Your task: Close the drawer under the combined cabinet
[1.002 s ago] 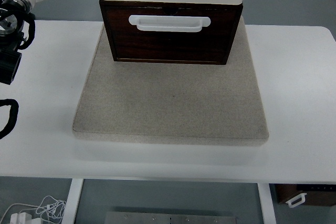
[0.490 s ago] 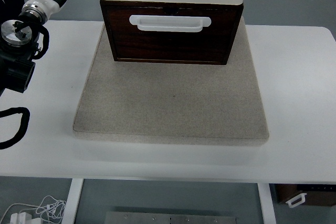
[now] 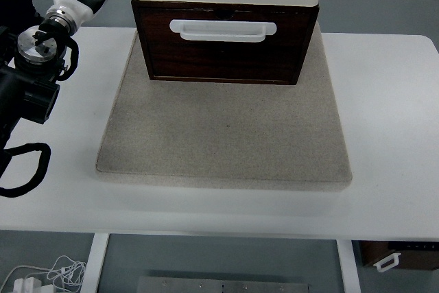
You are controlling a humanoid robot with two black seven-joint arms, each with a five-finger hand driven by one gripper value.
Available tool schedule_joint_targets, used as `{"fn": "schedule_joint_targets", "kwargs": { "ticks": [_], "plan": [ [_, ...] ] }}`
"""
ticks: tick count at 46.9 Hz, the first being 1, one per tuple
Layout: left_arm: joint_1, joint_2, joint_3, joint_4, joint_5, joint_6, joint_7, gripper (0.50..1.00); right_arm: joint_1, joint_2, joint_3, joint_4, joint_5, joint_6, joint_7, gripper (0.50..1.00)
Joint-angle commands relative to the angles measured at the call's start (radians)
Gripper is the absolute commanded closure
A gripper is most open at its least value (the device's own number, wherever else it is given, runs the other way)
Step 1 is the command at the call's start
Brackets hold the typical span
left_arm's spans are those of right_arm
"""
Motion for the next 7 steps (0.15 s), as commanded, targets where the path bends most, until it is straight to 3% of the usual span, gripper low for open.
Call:
{"fn": "schedule_joint_targets", "kwargs": {
  "ticks": [1,7],
  "plan": [
    [0.000,0.001,-0.002,0.002,-0.002,0.001,0.000,0.500,0.000,0.000,0.000,0.000,0.001,0.000,0.000,0.548],
    [0.001,-0.001,0.000,0.019,-0.003,0.004,0.000,0.500,-0.001,0.000,0.000,0.000,0.001,0.000,0.000,0.548]
  ]
}}
